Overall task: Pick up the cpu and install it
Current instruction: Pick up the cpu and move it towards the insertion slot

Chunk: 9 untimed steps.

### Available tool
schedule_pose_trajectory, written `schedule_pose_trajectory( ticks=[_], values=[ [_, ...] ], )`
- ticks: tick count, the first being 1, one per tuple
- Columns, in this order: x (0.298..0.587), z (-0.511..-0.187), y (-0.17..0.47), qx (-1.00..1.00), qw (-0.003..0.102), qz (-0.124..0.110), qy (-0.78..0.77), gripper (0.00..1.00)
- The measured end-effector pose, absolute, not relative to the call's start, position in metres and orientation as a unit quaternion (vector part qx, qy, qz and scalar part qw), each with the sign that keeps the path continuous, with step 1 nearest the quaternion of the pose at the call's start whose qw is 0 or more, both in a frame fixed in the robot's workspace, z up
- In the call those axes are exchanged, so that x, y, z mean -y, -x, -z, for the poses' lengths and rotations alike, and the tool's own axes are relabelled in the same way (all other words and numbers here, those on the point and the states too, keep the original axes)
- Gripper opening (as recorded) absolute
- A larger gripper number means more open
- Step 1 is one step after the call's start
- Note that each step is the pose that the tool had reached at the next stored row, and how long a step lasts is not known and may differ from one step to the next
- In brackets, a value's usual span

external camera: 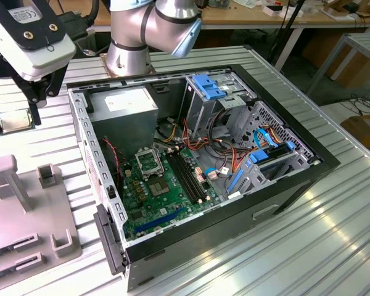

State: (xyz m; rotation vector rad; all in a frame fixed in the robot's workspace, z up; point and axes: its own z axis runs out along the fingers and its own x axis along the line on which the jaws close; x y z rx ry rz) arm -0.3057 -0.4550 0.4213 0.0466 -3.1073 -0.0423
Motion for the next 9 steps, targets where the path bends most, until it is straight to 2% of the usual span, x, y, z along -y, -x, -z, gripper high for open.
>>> schedule_pose_trajectory(
  ticks=[9],
  values=[
    [0.4559,-0.421,0.2988,1.0,0.017,0.014,-0.015,0.47]
  ],
)
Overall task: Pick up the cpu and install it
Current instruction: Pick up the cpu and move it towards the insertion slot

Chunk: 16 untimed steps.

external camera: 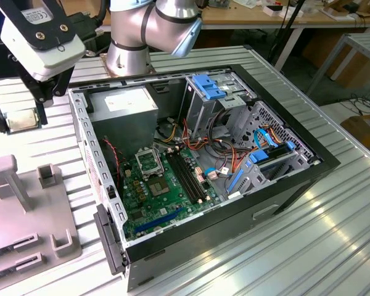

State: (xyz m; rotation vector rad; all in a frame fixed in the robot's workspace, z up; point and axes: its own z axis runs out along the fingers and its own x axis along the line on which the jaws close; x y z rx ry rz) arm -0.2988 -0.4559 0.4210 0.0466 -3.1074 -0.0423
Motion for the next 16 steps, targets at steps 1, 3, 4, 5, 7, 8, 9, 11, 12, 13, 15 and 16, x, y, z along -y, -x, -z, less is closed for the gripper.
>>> schedule_pose_trajectory(
  ticks=[1,3,4,5,7,8,9,11,12,13,15,16],
  values=[
    [0.456,-0.421,0.298,1.0,0.017,0.014,-0.015,0.47],
    [0.456,-0.421,0.296,1.0,0.017,0.014,-0.015,0.47],
    [0.456,-0.421,0.294,1.0,0.017,0.014,-0.015,0.47],
    [0.456,-0.421,0.292,1.0,0.017,0.014,-0.015,0.47],
    [0.456,-0.421,0.288,1.0,0.017,0.014,-0.015,0.47],
    [0.456,-0.421,0.286,1.0,0.017,0.014,-0.015,0.47],
    [0.457,-0.42,0.285,1.0,0.017,0.014,-0.015,0.47],
    [0.457,-0.42,0.282,1.0,0.017,0.014,-0.015,0.47],
    [0.457,-0.42,0.28,1.0,0.017,0.014,-0.015,0.47],
    [0.457,-0.42,0.278,1.0,0.017,0.014,-0.015,0.47],
    [0.457,-0.42,0.276,1.0,0.017,0.014,-0.015,0.47],
    [0.457,-0.42,0.275,1.0,0.017,0.014,-0.015,0.47]
  ],
)
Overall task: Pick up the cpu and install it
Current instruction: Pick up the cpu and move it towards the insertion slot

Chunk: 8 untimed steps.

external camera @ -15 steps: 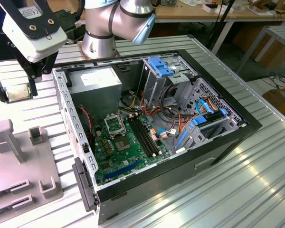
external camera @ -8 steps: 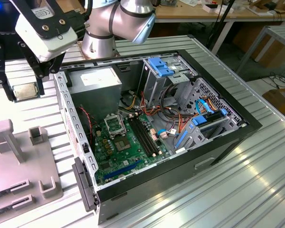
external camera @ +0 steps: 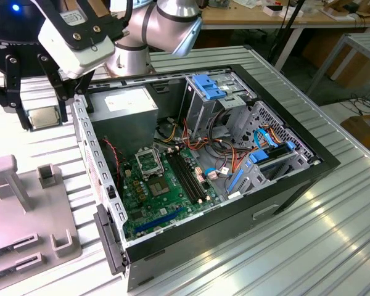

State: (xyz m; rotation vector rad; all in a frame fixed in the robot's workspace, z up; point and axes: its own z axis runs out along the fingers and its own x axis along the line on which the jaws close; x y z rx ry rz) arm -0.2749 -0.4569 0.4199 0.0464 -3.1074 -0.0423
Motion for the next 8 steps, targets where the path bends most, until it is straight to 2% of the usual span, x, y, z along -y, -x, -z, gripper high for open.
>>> schedule_pose_trajectory(
  ticks=[8],
  values=[
    [0.4573,-0.4194,0.2668,1.0,0.017,0.014,-0.015,0.47]
  ],
)
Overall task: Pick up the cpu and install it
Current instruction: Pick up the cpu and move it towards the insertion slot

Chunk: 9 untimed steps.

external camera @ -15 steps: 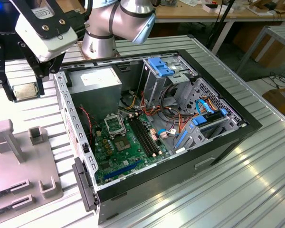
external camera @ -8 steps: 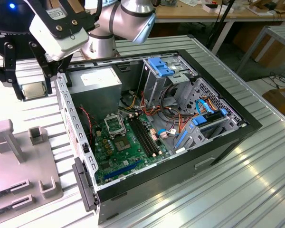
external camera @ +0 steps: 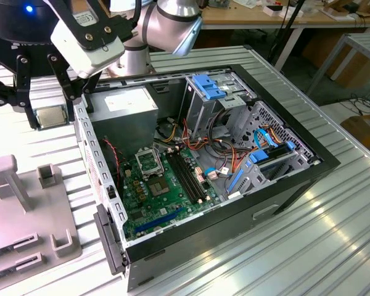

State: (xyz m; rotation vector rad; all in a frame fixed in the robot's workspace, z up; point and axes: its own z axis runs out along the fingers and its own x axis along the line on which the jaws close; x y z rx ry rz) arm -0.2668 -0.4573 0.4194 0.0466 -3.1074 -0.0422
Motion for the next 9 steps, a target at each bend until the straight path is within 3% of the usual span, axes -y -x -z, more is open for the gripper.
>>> schedule_pose_trajectory(
  ticks=[9],
  values=[
    [0.4578,-0.419,0.2567,1.0,0.017,0.014,-0.015,0.47]
  ],
)
